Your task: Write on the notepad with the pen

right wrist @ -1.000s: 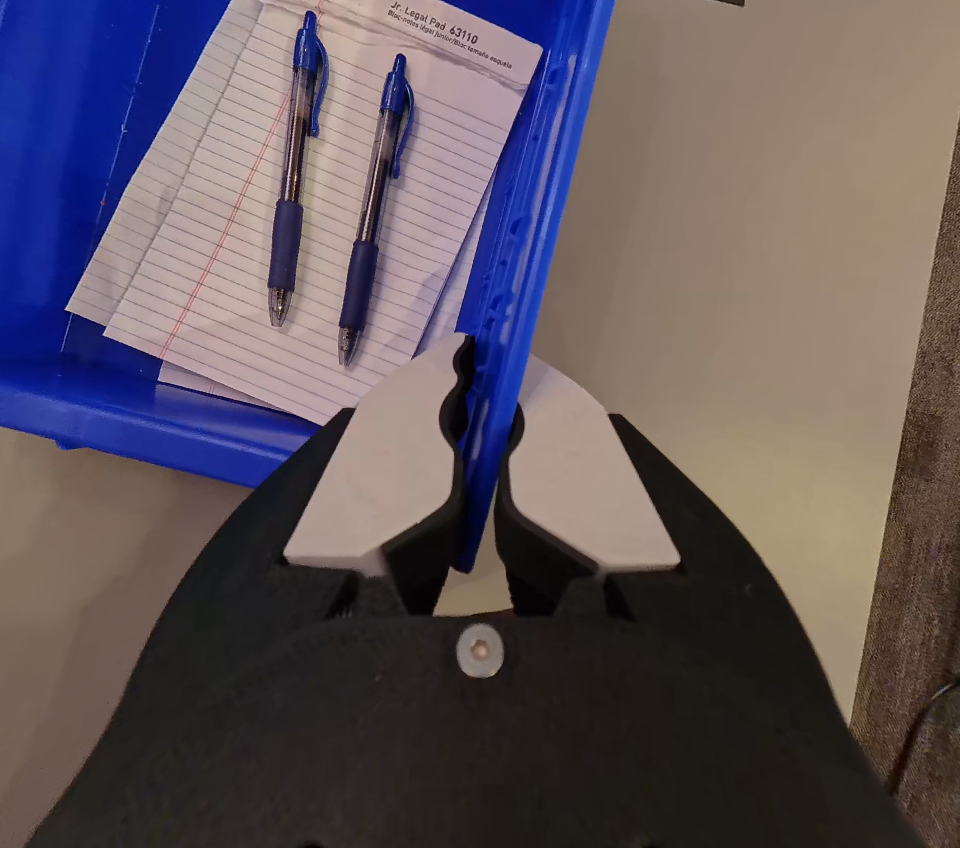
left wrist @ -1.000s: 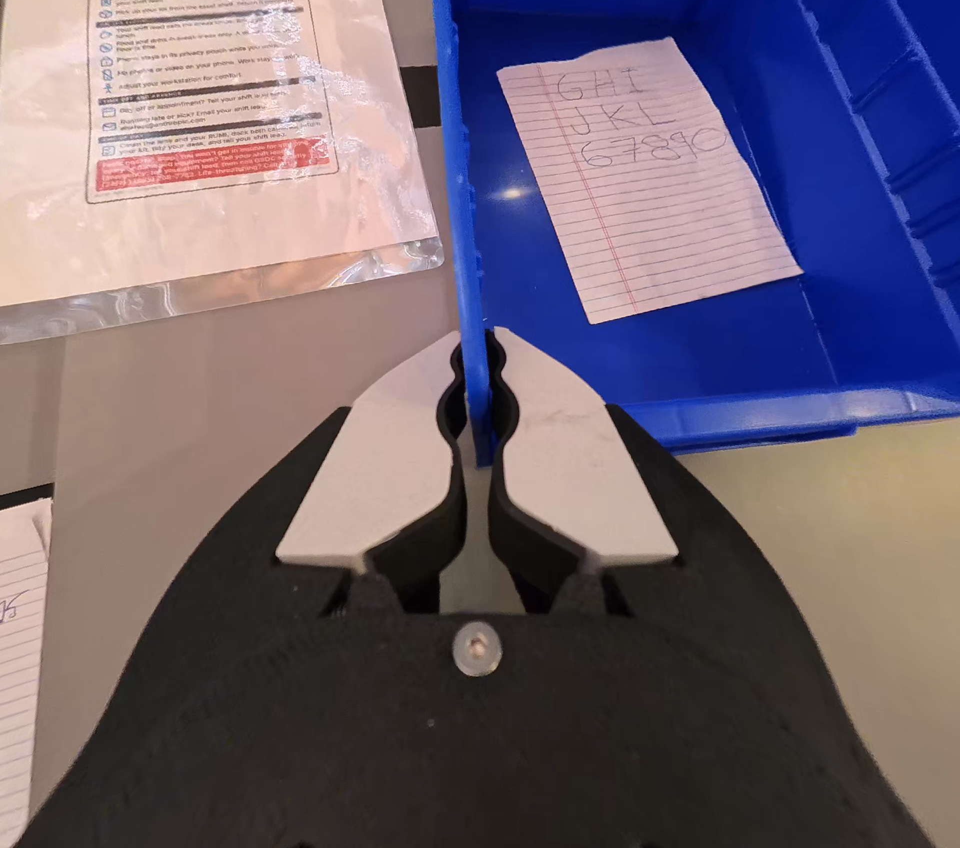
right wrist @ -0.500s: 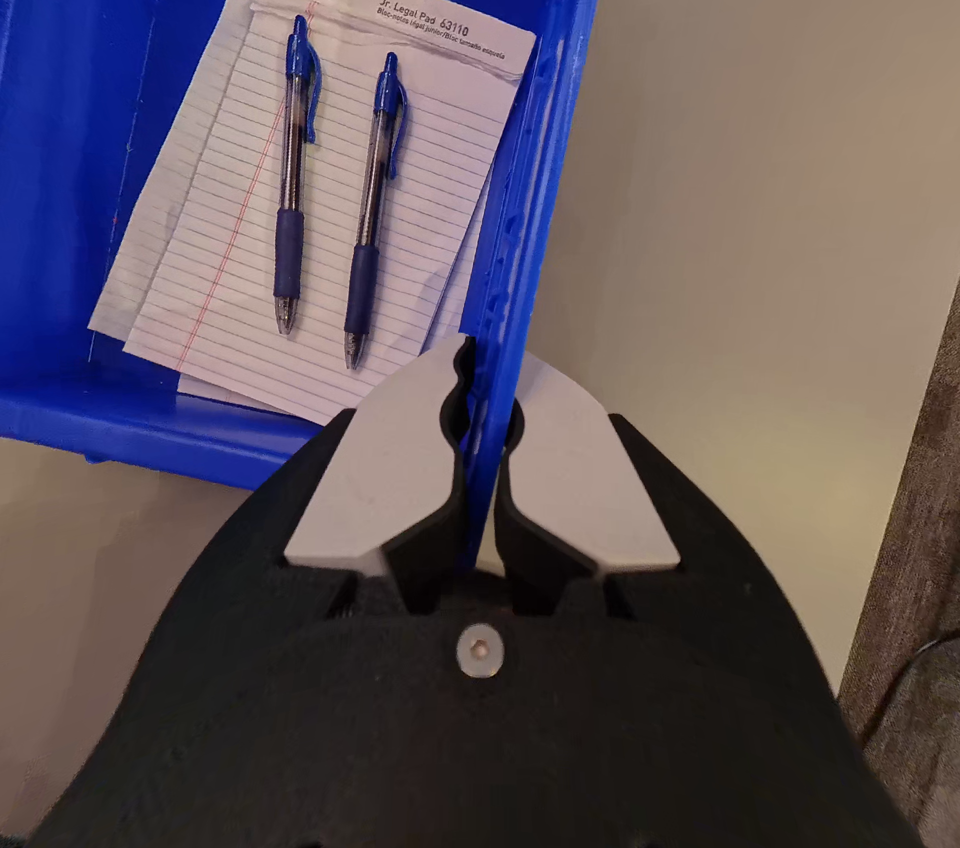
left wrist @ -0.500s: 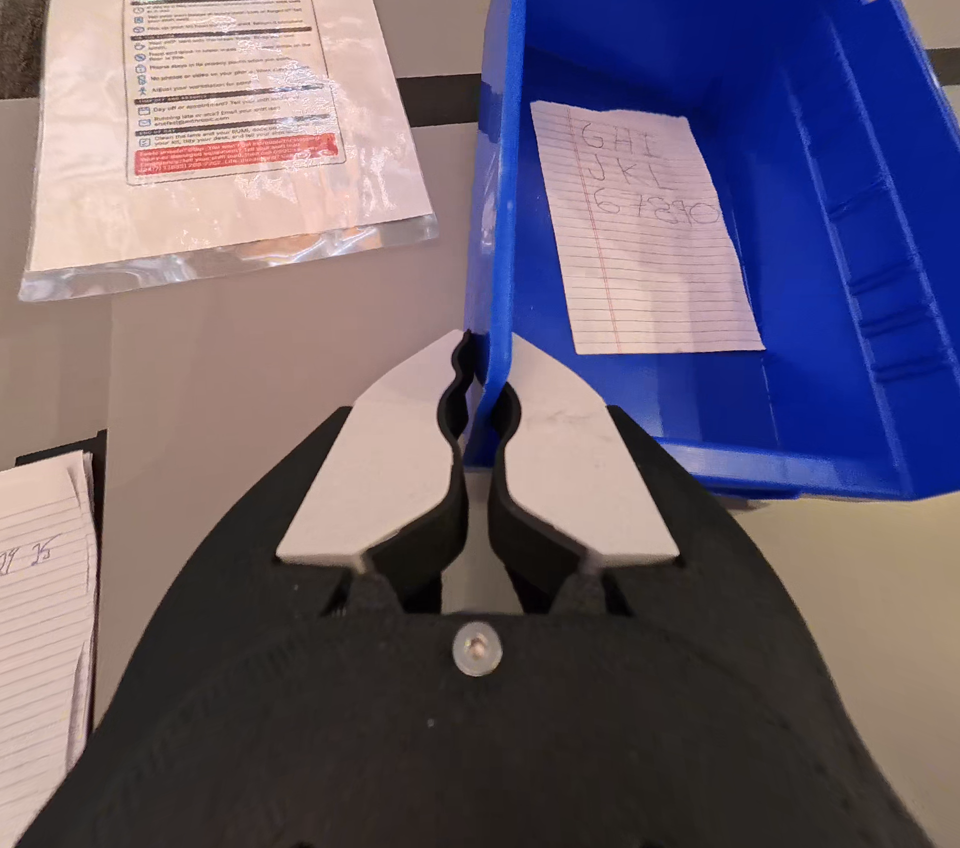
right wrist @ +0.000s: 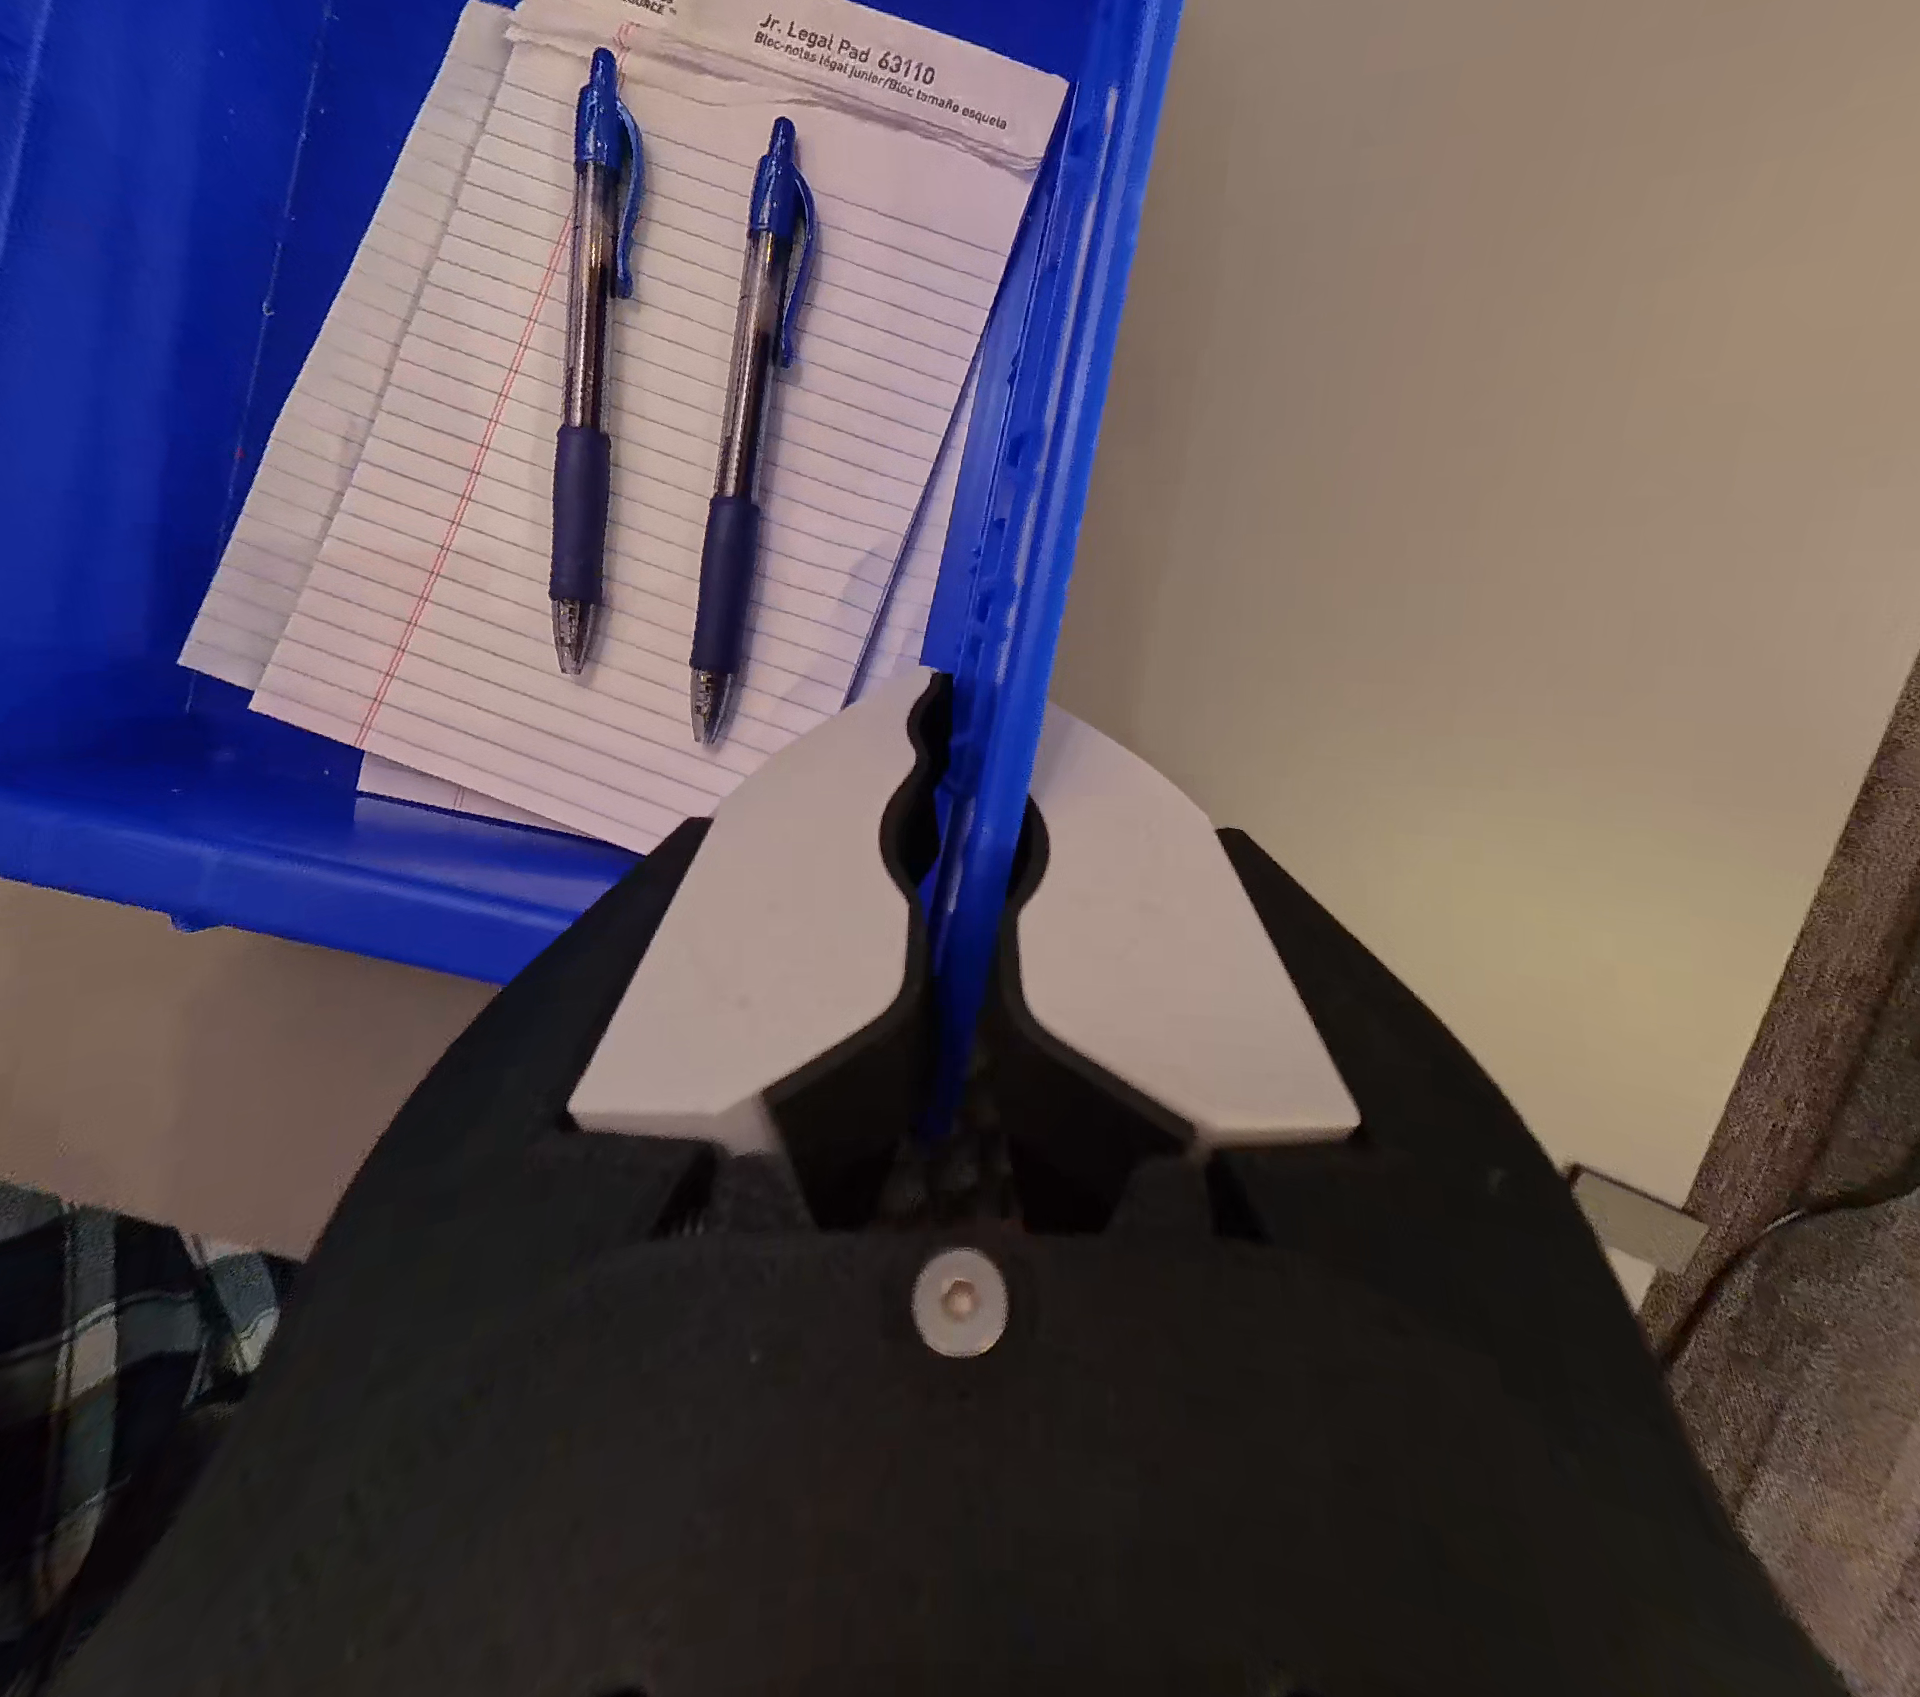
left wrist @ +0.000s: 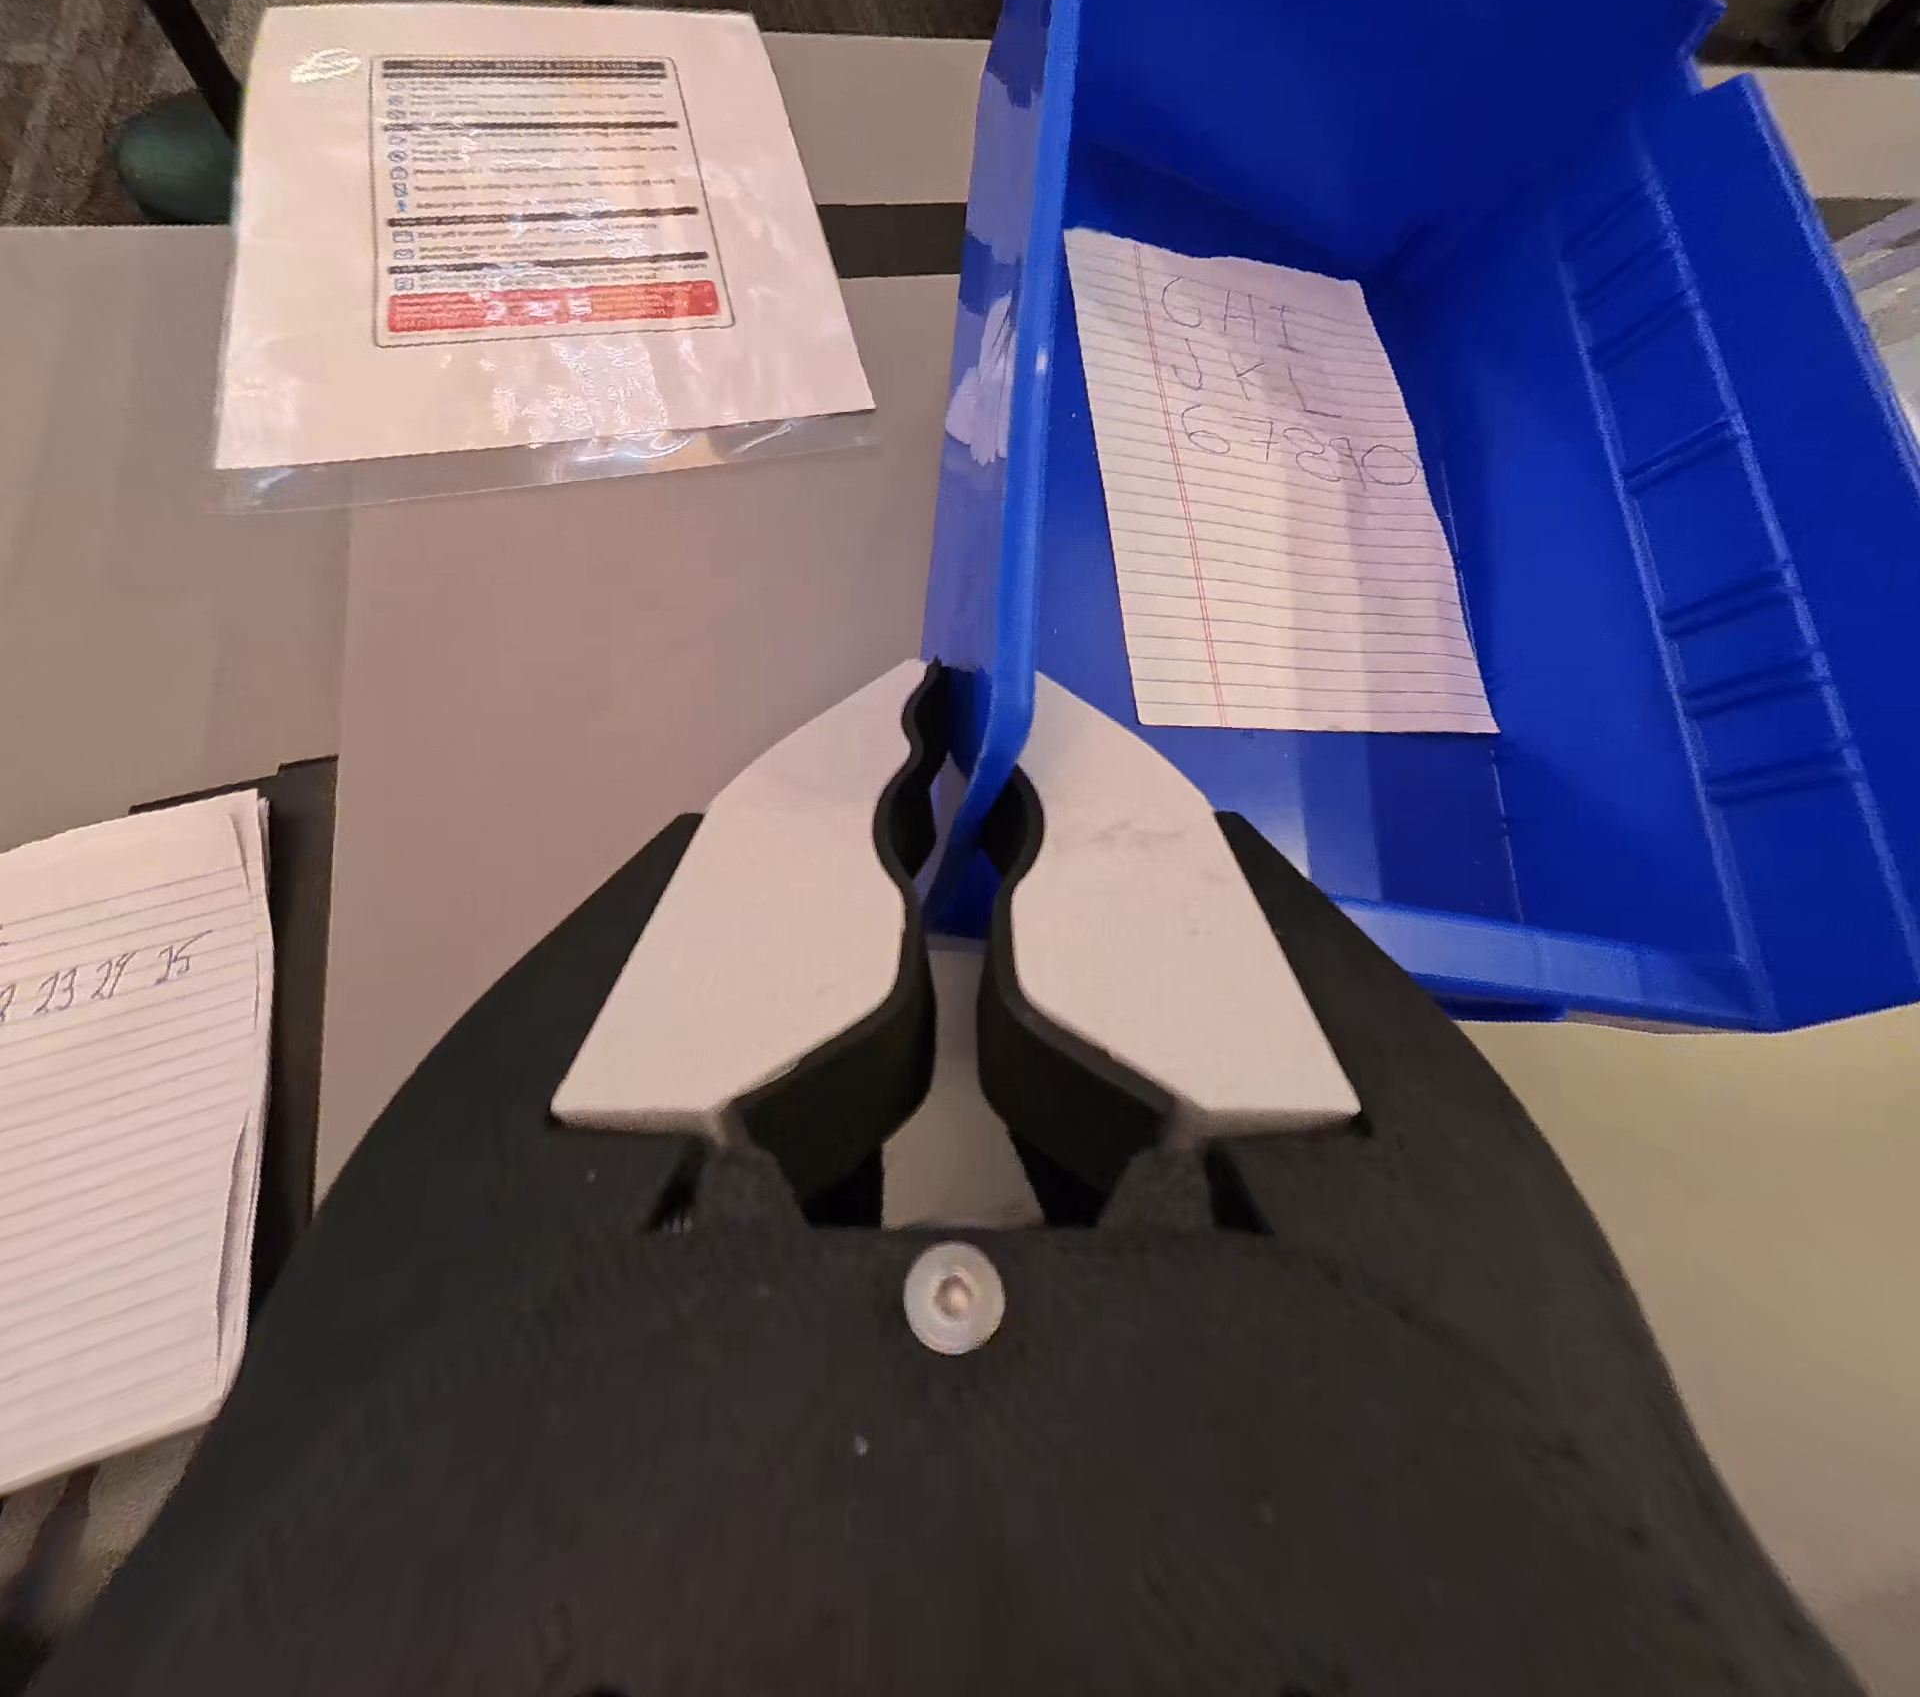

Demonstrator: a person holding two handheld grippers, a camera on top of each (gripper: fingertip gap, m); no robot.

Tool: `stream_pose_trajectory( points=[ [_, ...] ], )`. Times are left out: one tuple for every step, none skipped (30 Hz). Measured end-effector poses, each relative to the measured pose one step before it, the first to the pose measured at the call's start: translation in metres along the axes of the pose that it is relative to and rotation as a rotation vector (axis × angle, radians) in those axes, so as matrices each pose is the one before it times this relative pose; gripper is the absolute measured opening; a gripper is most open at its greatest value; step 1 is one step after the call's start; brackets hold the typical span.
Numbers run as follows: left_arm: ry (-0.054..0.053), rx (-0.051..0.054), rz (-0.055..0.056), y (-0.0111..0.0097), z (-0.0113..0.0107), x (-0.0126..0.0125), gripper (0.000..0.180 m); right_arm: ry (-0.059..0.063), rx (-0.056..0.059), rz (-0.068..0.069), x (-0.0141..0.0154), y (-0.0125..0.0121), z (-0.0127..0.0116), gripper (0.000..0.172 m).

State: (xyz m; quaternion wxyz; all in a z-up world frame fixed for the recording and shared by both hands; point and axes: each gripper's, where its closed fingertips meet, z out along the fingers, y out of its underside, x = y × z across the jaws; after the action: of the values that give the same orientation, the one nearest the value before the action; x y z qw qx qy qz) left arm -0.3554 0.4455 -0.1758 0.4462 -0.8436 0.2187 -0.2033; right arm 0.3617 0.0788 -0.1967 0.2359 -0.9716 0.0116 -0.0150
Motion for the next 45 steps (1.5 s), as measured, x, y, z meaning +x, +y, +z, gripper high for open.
stream_pose_trajectory(
  points=[
    [0.004,0.0064,-0.0097,0.00071,-0.00497,0.0005,0.005,-0.0104,-0.0004,-0.0064,-0.00667,0.0046,-0.00163,0.006],
    [0.004,0.0074,-0.003,0.00076,-0.00482,0.00086,0.005,-0.0109,0.0015,-0.0059,-0.00682,0.00409,-0.00166,0.007],
    [0.0008,0.0101,0.0015,0.00013,-0.00501,0.00083,0.005,-0.0056,0.0031,-0.0062,-0.00615,0.00361,-0.0017,0.007],
    [0.0018,0.0088,-0.0039,-0.00004,-0.00535,0.00095,0.005,-0.0071,0.0022,-0.0055,-0.00653,0.00342,-0.00138,0.006],
    [0.001,0.0077,-0.0029,0.00009,-0.00522,0.00101,0.005,-0.0104,0.0011,-0.0051,-0.00702,0.00327,-0.00107,0.006],
    [-0.0007,0.0096,0.0016,0.0001,-0.00504,0.00098,0.005,-0.0104,0.0023,-0.007,-0.00751,0.00299,-0.00065,0.006],
    [-0.0017,0.0091,0.0005,0.00049,-0.00474,0.00089,0.005,-0.0119,0.0022,-0.0077,-0.00778,0.00283,-0.00064,0.007],
    [0.0018,0.0053,-0.0065,0.0011,-0.00458,0.00094,0.005,-0.0134,0.004,-0.0051,-0.0078,0.00249,-0.00076,0.006],
    [0.0039,0.0051,-0.0052,0.00145,-0.00429,0.00085,0.005,-0.0099,0.0065,-0.0067,-0.00766,0.00184,-0.00057,0.006],
    [0.0029,0.005,-0.0006,0.00149,-0.00404,0.0007,0.005,-0.0088,0.0053,-0.011,-0.00787,0.00128,0.00013,0.006],
    [0.0015,0.008,-0.0039,0.00122,-0.00408,0.00034,0.005,-0.0124,0.0058,-0.0125,-0.00859,0.00056,0.00089,0.006],
    [0.0009,0.0071,-0.0082,0.00108,-0.00421,-0.00004,0.005,-0.0166,0.0059,-0.0144,-0.00944,-0.00009,0.00153,0.006],
    [-0.0018,0.0053,-0.002,0.00148,-0.00406,-0.00029,0.005,-0.0194,0.0024,-0.0165,-0.00992,-0.0005,0.00198,0.007],
    [-0.0027,0.0072,0.0025,0.00129,-0.00381,-0.00008,0.005,-0.0171,0.0014,-0.0139,-0.00928,-0.00127,0.00225,0.006],
    [-0.0023,0.0089,-0.0014,0.00124,-0.0036,-0.00016,0.005,-0.0148,0.0024,-0.0146,-0.00876,-0.0023,0.00268,0.006],
    [-0.0031,0.0064,-0.004,0.00166,-0.00309,-0.00057,0.006,-0.013,0.0024,-0.0155,-0.00849,-0.00338,0.00338,0.006],
    [-0.0025,0.0022,0.0003,0.00196,-0.00284,-0.00062,0.006,-0.0144,0.0013,-0.0172,-0.00851,-0.00436,0.00413,0.006],
    [-0.0008,0.0043,-0.0045,0.00159,-0.00281,-0.00072,0.006,-0.0164,0.0009,-0.017,-0.0085,-0.0051,0.00506,0.006],
    [-0.0011,0.0029,-0.006,0.00149,-0.00273,-0.00093,0.006,-0.0181,0.004,-0.0192,-0.00878,-0.00629,0.00607,0.005],
    [-0.0037,-0.0023,-0.0002,0.00173,-0.00279,-0.00147,0.006,-0.021,0.0021,-0.0176,-0.00879,-0.00659,0.00691,0.006],
    [-0.0039,0.0005,-0.0001,0.00127,-0.00315,-0.00163,0.006,-0.0196,0.0014,-0.0146,-0.00795,-0.00713,0.00739,0.006],
    [-0.0048,0.009,-0.002,0.00024,-0.00345,-0.00161,0.006,-0.0165,0.001,-0.0174,-0.00743,-0.00779,0.00769,0.006],
    [-0.0091,0.005,-0.0003,0.00054,-0.00339,-0.00245,0.007,-0.0131,-0.0016,-0.0228,-0.0071,-0.00808,0.00793,0.006],
    [-0.0062,0.0006,-0.0019,0.00107,-0.00341,-0.00253,0.007,-0.0143,0.0003,-0.0186,-0.00664,-0.00892,0.00797,0.006],
    [-0.0031,0.0049,-0.0033,0.00057,-0.00338,-0.00234,0.007,-0.0162,0.0039,-0.014,-0.00585,-0.00969,0.00817,0.006],
    [-0.0051,0.0053,0.0005,0.00082,-0.00306,-0.00233,0.007,-0.0145,0.0032,-0.016,-0.00547,-0.00961,0.00849,0.005],
    [-0.0047,0.0017,-0.0041,0.00129,-0.0028,-0.00241,0.007,-0.0097,0.0002,-0.016,-0.00482,-0.00936,0.00823,0.005],
    [-0.0002,-0.0008,-0.009,0.00157,-0.00229,-0.00227,0.007,-0.0068,0.0014,-0.0124,-0.00394,-0.0095,0.00776,0.005],
    [-0.0005,0.0011,-0.0051,0.00142,-0.00212,-0.00204,0.007,-0.0068,0.0035,-0.0116,-0.0036,-0.00946,0.00768,0.005],
    [-0.0044,0.0065,0.0011,0.00072,-0.00212,-0.00216,0.007,-0.0065,0.0067,-0.0088,-0.00352,-0.00919,0.00773,0.005],
    [-0.0067,0.0046,-0.0022,0.00069,-0.00209,-0.00258,0.007,-0.01,0.0036,-0.0062,-0.00396,-0.00799,0.00791,0.005],
    [-0.0038,0.0016,-0.0069,0.00082,-0.00195,-0.00235,0.007,-0.0119,0.0029,-0.0115,-0.00437,-0.00726,0.00747,0.005],
    [-0.003,0.0047,-0.0045,0.0002,-0.00193,-0.00219,0.007,-0.0032,0.0161,-0.0181,-0.00319,-0.0084,0.00605,0.005],
    [-0.0091,0.0071,0.0009,-0.00023,-0.00199,-0.00278,0.007,-0.0045,0.0117,-0.02,-0.00283,-0.0067,0.00515,0.005],
    [-0.0081,0.0052,-0.0022,-0.00039,-0.0019,-0.00281,0.007,-0.0125,0.0114,-0.0143,-0.00261,-0.00598,0.00299,0.009],
    [-0.0044,0.0076,-0.0054,-0.00089,-0.00179,-0.00254,0.007,-0.0015,0.0266,-0.0068,-0.00006,-0.00777,-0.00067,0.031],
    [-0.0056,0.01,0.003,-0.00151,-0.00182,-0.00251,0.007,0.0027,0.0329,-0.0203,0.00007,-0.00727,-0.00428,0.045],
    [-0.0055,0.0099,0.0025,-0.00172,-0.00213,-0.00241,0.007,-0.004,0.022,-0.0451,-0.0011,-0.00494,-0.00659,0.051],
    [-0.0017,0.0054,-0.0056,-0.00144,-0.00197,-0.00184,0.007,-0.0005,0.0348,-0.0678,-0.00082,-0.00571,-0.00862,0.056],
    [0.0006,0.0062,-0.0047,-0.00142,-0.00161,-0.00142,0.007,0.0059,0.0466,-0.0757,-0.001,-0.00626,-0.01036,0.062],
    [0.0018,0.0089,-0.0019,-0.00171,-0.00138,-0.00102,0.007,-0.0207,0.0385,-0.0856,-0.00621,-0.00538,-0.01062,0.062],
    [0.0028,0.0073,-0.0042,-0.00153,-0.00108,-0.00061,0.007,-0.0319,0.0367,-0.1014,-0.00995,-0.00556,-0.00952,0.061],
    [0.0029,0.0063,-0.0055,-0.00139,-0.00071,-0.00017,0.007,-0.0262,0.0344,-0.12,-0.01157,-0.00584,-0.00712,0.064],
    [0.0006,0.0094,-0.0005,-0.00164,-0.00061,0.00016,0.007,-0.0566,0.0092,-0.1165,-0.01723,-0.00293,-0.00334,0.068],
    [-0.0006,0.0094,0.002,-0.00173,-0.00049,0.00057,0.007,-0.0678,-0.024,-0.0714,-0.01712,0.00095,0.00073,0.068]
  ],
)
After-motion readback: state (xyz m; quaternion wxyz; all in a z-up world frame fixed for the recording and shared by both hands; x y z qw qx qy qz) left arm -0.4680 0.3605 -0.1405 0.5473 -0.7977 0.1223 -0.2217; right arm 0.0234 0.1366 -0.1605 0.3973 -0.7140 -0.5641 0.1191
